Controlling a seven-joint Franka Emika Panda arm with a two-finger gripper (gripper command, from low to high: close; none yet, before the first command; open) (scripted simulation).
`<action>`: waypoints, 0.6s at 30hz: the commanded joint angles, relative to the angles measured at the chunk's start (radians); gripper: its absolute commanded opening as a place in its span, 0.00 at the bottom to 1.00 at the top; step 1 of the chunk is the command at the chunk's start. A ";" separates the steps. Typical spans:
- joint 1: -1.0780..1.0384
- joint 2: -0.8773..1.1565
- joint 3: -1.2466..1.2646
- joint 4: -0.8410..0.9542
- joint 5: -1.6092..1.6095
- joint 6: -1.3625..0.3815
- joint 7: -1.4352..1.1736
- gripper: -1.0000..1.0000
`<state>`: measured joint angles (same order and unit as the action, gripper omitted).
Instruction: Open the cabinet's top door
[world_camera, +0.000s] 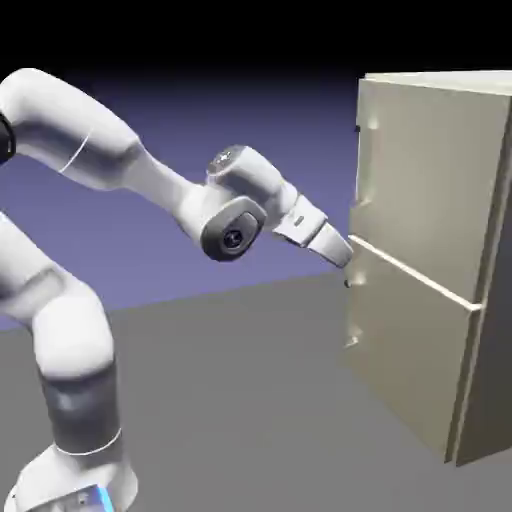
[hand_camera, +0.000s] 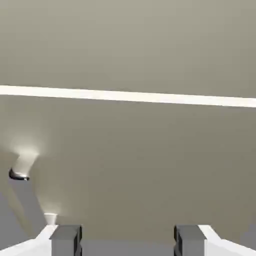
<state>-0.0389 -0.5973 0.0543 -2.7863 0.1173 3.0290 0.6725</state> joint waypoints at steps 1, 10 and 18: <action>-0.019 -0.010 0.020 0.009 0.044 -0.003 -0.025 0.50; -0.189 -0.101 0.201 0.088 0.435 -0.030 -0.254 0.50; -0.339 -0.182 0.362 0.158 0.783 -0.053 -0.457 0.50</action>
<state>-0.3781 -0.7791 0.4164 -2.6282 0.9003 2.9758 0.2153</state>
